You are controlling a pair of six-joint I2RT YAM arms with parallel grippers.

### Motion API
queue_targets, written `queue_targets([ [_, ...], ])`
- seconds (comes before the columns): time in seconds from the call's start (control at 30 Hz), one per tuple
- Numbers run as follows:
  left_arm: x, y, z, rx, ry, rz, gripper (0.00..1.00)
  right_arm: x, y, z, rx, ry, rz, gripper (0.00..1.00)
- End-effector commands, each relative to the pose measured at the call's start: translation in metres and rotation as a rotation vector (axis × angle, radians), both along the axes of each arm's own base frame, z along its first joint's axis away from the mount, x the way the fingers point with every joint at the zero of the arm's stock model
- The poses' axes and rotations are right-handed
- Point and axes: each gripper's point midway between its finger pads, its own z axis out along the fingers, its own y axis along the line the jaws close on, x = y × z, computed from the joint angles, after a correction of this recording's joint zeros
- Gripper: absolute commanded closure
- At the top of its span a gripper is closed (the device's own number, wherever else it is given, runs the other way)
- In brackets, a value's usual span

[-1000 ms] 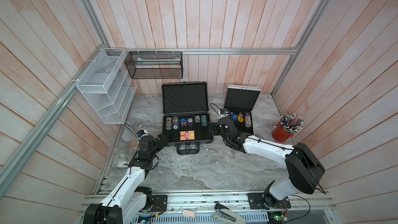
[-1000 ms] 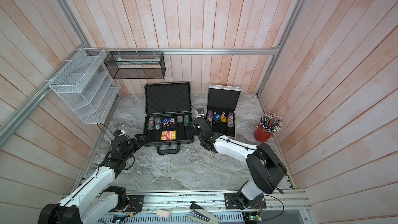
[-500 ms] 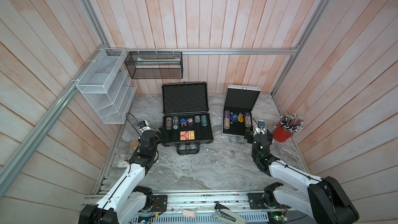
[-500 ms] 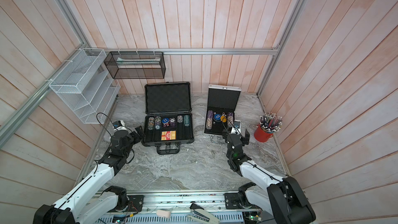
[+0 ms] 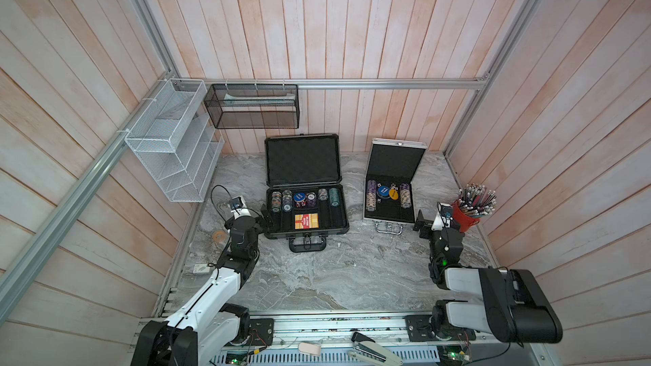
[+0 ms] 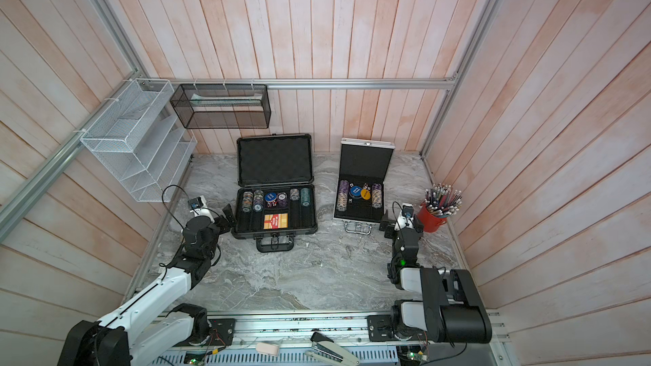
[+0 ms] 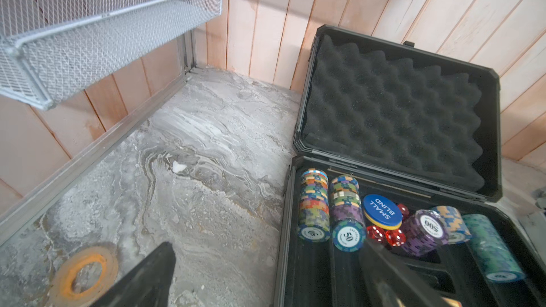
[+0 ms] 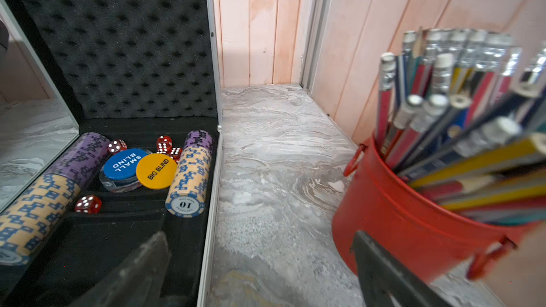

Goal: Open the poker set cases
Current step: Reset both arms

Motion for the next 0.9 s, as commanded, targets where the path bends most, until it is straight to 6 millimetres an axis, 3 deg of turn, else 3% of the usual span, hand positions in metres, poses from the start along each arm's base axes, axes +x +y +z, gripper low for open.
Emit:
queue_targets([
  [0.0,0.001,0.004,0.014,0.067,-0.075,0.009,0.0,0.018,0.015,0.01,0.004,-0.072,0.1,0.01],
  [0.13,-0.003,0.013,0.019,0.119,-0.133,0.035,0.0,0.027,0.017,0.001,0.008,-0.023,0.119,0.01],
  [0.37,0.003,0.03,-0.004,0.128,-0.139,0.047,0.0,0.03,0.013,0.002,0.024,-0.02,0.112,0.01],
  [0.47,0.006,0.05,-0.015,0.082,-0.148,0.088,0.0,0.03,0.013,0.001,0.024,-0.014,0.112,0.02],
  [0.67,0.017,0.039,-0.007,0.121,-0.208,-0.013,0.0,0.03,0.013,0.001,0.026,-0.015,0.112,0.01],
  [0.87,0.03,0.036,-0.026,0.142,-0.23,-0.055,0.0,0.03,0.013,0.001,0.024,-0.014,0.111,0.02],
])
